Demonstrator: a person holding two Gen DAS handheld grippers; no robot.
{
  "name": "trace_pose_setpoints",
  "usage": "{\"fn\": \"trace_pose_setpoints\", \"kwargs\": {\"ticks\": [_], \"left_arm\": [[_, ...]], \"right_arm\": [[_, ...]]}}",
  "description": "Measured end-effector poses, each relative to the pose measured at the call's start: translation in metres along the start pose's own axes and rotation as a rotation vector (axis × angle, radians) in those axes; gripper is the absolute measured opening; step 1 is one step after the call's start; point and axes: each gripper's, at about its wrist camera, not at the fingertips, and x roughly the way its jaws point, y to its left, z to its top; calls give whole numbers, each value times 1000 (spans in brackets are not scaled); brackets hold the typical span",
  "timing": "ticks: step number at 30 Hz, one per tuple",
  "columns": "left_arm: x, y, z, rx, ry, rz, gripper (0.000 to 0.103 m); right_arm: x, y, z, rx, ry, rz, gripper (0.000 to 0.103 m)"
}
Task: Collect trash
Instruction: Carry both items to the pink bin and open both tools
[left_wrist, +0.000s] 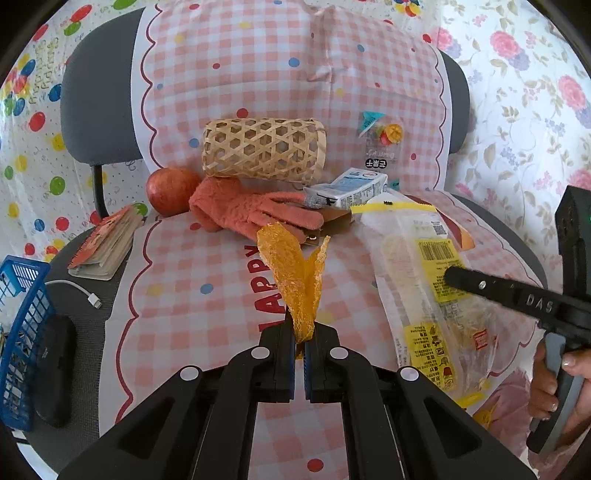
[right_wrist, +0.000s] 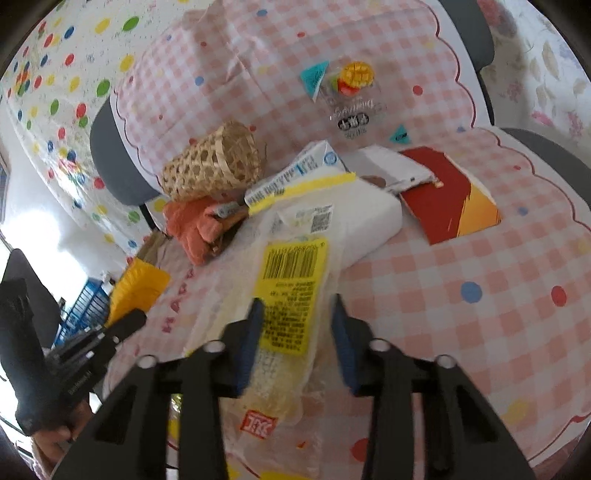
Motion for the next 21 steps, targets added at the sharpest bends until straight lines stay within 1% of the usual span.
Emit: {"fn": "trace_pose_setpoints", "kwargs": {"ticks": [4, 5, 8, 12, 15, 18, 21], "left_arm": [[-8, 0, 1, -2, -12, -9, 3], [-14, -2, 1, 0, -18, -15, 3], [-27, -9, 4, 19, -37, -39, 3], [-55, -30, 10, 70, -83, -85, 3], [-74, -52, 10, 109, -116, -116, 3], [-82, -73, 5, 139, -123, -162, 3], [-86, -91, -2, 165, -123, -205, 3]], "right_arm": [[-19, 5, 5, 5, -54, 6, 6], [-25, 7, 6, 1, -70, 5, 3], [-48, 20, 9, -42, -121, 1, 3], [-82, 42, 8, -154, -184, -63, 3], [-107, 55, 1, -227, -227, -123, 3], [-131, 56, -11, -258, -258, -173, 3], [-148, 48, -21, -253, -273, -210, 3]]}}
